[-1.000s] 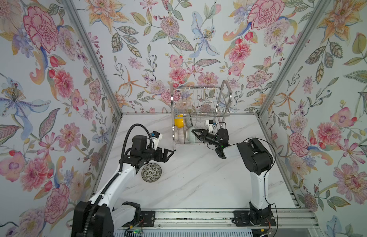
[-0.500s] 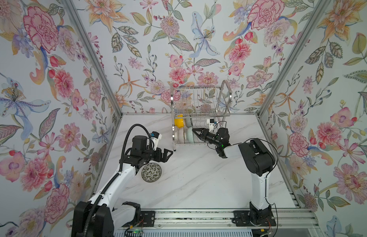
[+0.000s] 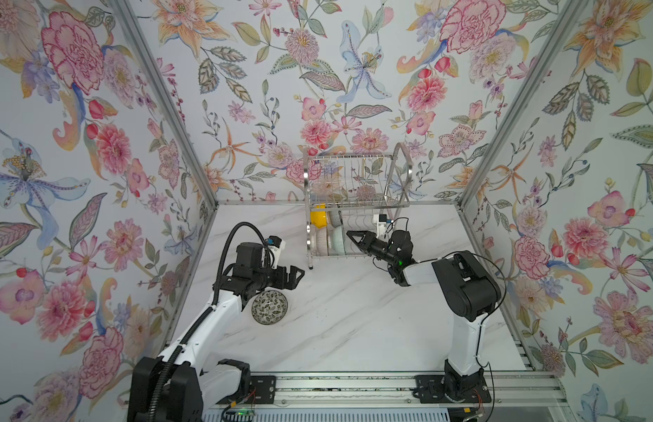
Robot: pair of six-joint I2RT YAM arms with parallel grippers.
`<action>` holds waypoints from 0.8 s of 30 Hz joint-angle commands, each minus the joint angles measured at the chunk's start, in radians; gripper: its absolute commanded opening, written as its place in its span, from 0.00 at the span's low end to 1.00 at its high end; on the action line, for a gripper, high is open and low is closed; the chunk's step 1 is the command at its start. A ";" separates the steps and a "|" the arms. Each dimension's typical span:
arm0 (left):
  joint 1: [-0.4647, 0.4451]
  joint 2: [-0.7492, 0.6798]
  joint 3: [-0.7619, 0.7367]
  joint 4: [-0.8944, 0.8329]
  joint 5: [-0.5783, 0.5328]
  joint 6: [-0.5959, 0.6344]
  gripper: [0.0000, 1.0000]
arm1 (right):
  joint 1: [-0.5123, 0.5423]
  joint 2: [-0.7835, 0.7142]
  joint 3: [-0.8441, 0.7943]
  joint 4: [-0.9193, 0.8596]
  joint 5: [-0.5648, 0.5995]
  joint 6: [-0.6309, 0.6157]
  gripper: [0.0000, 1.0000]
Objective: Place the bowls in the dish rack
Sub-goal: 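Open and withdraw the right gripper while the left gripper moves over the leaf-patterned bowl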
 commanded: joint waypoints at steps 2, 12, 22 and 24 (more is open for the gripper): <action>-0.006 0.013 0.042 -0.046 -0.104 0.009 0.99 | 0.004 -0.095 -0.050 -0.058 0.062 -0.105 0.29; -0.007 0.007 0.043 -0.070 -0.184 0.008 0.99 | 0.090 -0.234 -0.145 -0.203 0.186 -0.299 0.27; -0.008 0.043 0.178 -0.281 -0.403 -0.170 0.99 | 0.228 -0.403 -0.182 -0.457 0.307 -0.599 0.29; -0.007 0.043 0.183 -0.318 -0.419 -0.228 0.99 | 0.242 -0.418 -0.191 -0.479 0.308 -0.626 0.28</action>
